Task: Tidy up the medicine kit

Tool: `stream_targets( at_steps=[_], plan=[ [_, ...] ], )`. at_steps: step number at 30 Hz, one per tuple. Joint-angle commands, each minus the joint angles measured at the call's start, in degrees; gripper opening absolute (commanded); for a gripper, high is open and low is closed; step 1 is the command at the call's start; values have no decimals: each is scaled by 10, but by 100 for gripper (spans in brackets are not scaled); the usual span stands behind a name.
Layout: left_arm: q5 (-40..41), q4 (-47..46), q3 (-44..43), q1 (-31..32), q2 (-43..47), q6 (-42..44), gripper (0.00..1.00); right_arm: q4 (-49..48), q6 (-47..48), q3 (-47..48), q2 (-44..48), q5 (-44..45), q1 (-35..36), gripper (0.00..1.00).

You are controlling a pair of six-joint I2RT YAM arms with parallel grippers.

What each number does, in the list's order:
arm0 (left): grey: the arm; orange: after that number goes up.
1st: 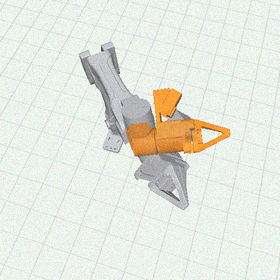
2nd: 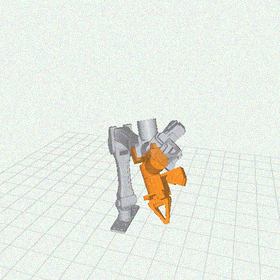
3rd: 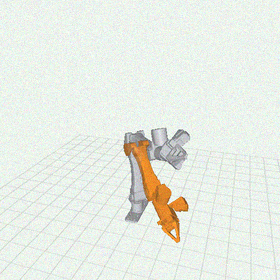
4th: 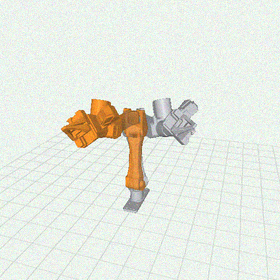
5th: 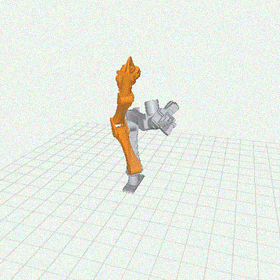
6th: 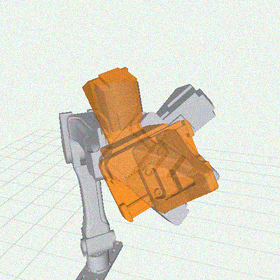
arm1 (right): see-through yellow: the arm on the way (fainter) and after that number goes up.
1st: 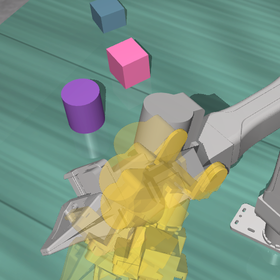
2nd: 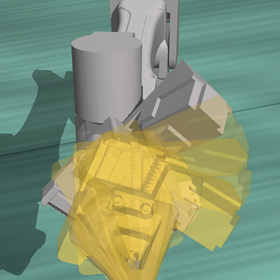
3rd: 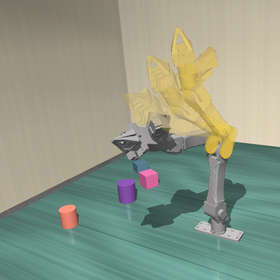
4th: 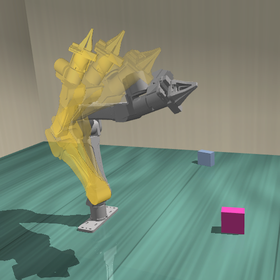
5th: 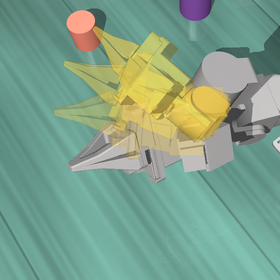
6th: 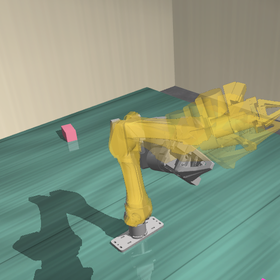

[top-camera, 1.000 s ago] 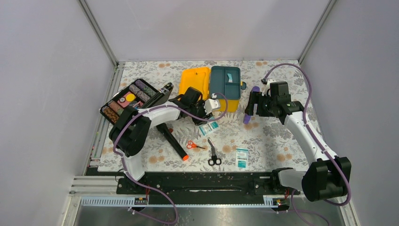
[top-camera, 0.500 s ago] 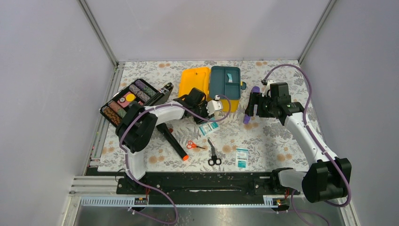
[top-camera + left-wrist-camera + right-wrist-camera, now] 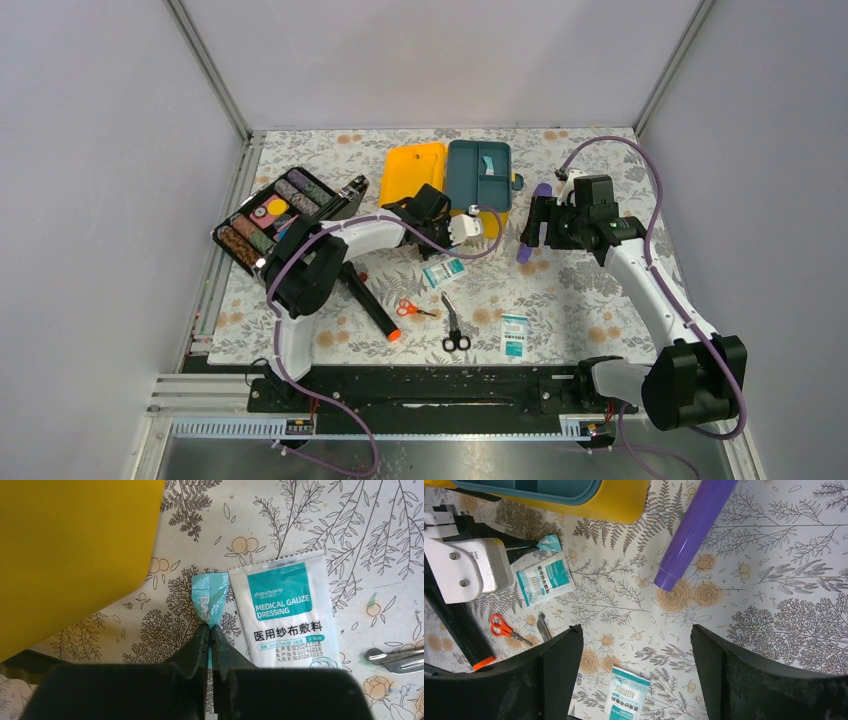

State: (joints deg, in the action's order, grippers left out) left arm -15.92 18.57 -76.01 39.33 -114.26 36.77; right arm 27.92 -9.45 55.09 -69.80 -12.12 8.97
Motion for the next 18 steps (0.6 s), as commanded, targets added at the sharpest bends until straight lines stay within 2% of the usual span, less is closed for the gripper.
stream_targets(
  at_steps=[1,10,14,18],
  plan=[
    [-24,26,10,2,25,23,0,-8,7,16,0,-4,-3,85],
    [-74,11,67,2,149,7,0,-17,14,17,-1,-5,-2,85],
    [-84,27,54,2,197,1,0,-26,19,15,-4,-22,-3,85],
    [-89,52,18,-1,235,-5,0,-26,34,34,-18,-88,-2,77]
  ],
)
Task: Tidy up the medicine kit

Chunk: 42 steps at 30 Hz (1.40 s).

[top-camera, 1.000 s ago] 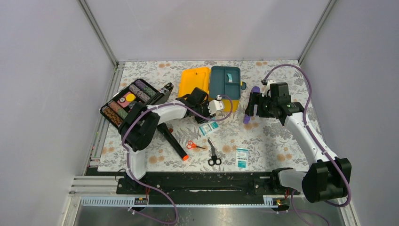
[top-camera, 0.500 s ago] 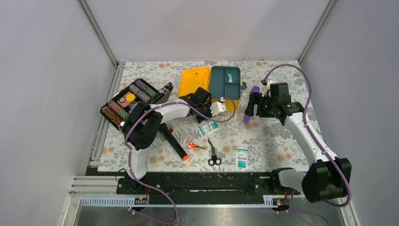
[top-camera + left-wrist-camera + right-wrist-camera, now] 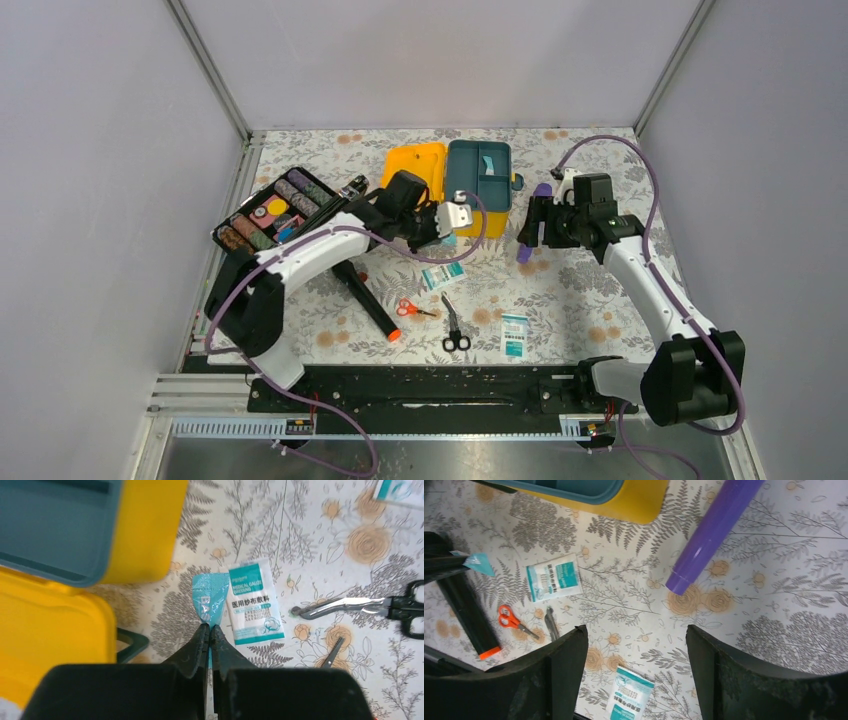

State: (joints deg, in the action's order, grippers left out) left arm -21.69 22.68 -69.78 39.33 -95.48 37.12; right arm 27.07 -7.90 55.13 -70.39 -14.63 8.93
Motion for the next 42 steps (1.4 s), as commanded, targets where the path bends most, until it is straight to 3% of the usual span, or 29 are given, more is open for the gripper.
stream_targets(
  at_steps=[1,7,13,19,22,33,39,42],
  plan=[
    [-34,12,-53,-3,57,-15,0,-18,18,42,-17,-74,0,76],
    [-57,5,-126,-29,81,-112,0,-22,20,117,-58,-117,13,65],
    [-81,-31,-186,-63,84,-245,0,-47,10,217,-88,-156,42,64],
    [-144,-171,-143,-120,99,-488,0,-141,-97,292,-122,-200,49,64],
    [-166,-237,-101,-134,110,-563,0,-178,-137,307,-137,-220,76,65],
    [-193,-287,-49,-145,119,-601,0,-224,-183,309,-183,-219,130,66],
    [-193,-298,-44,-152,118,-608,0,-205,-189,339,-214,-201,135,57],
    [-195,-296,-39,-155,120,-605,0,-206,-191,346,-222,-203,139,45]
  ],
)
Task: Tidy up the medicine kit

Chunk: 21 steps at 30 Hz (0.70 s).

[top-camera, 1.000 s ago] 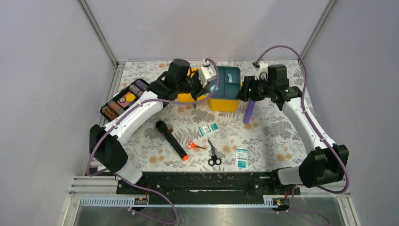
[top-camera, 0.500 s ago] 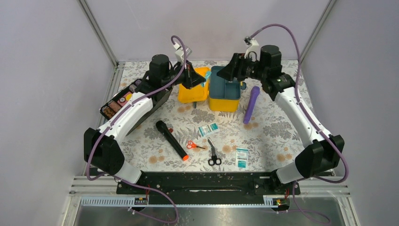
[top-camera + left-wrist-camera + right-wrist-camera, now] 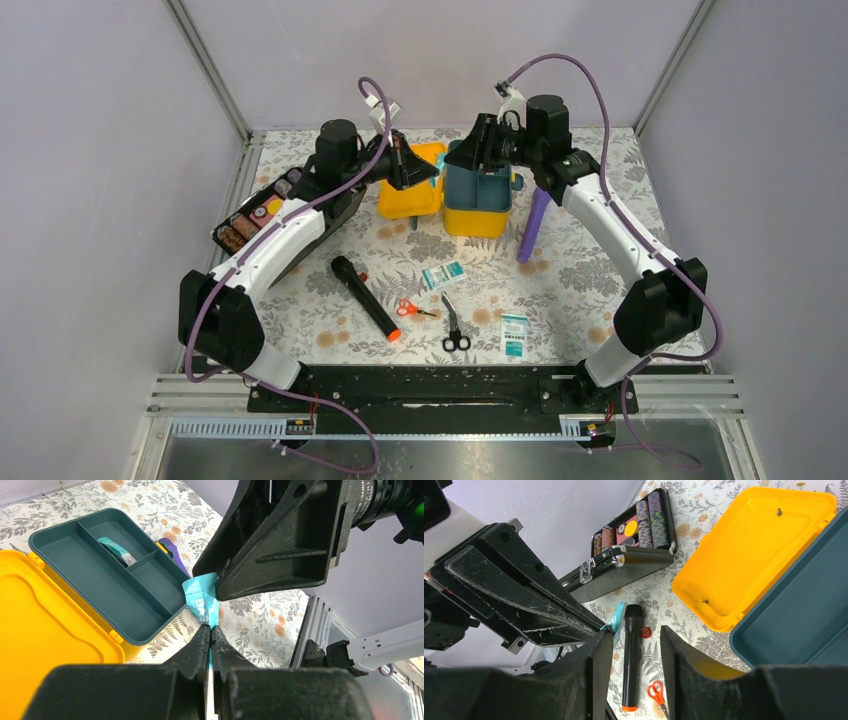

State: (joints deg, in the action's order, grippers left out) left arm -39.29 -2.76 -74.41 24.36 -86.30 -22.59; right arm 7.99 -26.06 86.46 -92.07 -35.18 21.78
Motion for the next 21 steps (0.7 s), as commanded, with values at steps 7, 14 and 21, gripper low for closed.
stream_targets(
  at_steps=[7,14,21],
  plan=[
    [-17,-44,20,-6,33,-4,0,-17,-10,33,-15,-8,24,37],
    [-18,-50,20,-7,30,-8,0,-17,-10,25,-18,-7,27,21],
    [1,-33,17,-6,28,4,16,-17,7,21,-20,-8,26,0]
  ],
)
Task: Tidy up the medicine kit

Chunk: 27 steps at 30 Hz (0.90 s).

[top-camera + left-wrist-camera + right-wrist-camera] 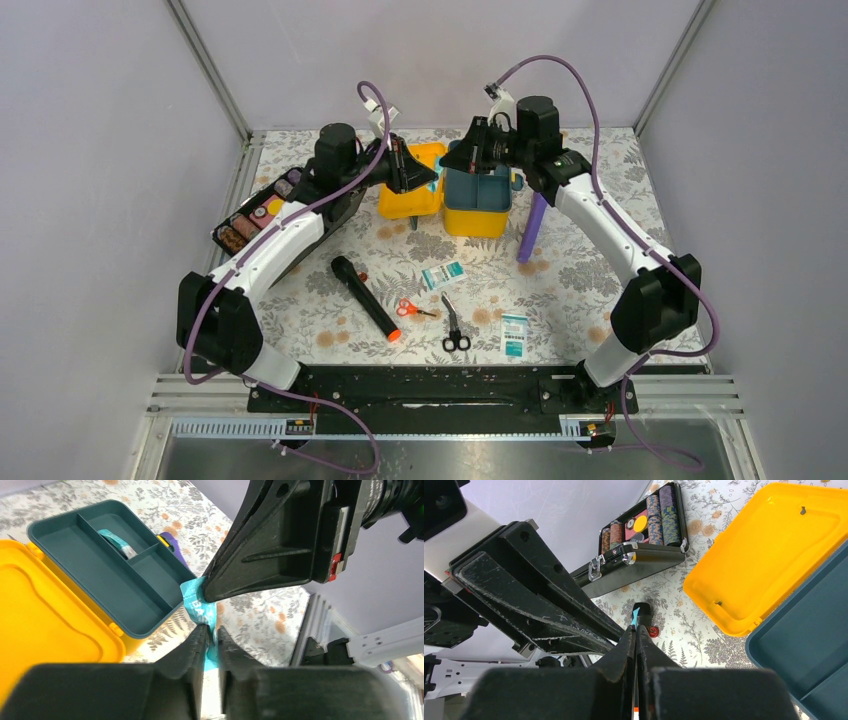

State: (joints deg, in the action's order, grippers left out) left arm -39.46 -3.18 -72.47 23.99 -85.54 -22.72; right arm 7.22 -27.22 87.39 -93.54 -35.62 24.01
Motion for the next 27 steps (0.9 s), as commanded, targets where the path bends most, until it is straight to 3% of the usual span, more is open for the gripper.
stream_targets(
  at_steps=[1,4,8,15,27],
  plan=[
    [12,-12,-4,-3,22,13,26,-6,29,15,-4,1,1,0],
    [43,28,-10,-3,31,45,51,12,69,33,-7,13,-11,0],
    [69,74,-4,-7,45,87,63,52,144,65,-22,46,-37,0],
    [72,109,17,-11,70,129,68,111,268,106,-71,220,-73,0],
    [72,124,27,-17,86,140,70,104,332,160,-176,334,-79,0]
  ],
)
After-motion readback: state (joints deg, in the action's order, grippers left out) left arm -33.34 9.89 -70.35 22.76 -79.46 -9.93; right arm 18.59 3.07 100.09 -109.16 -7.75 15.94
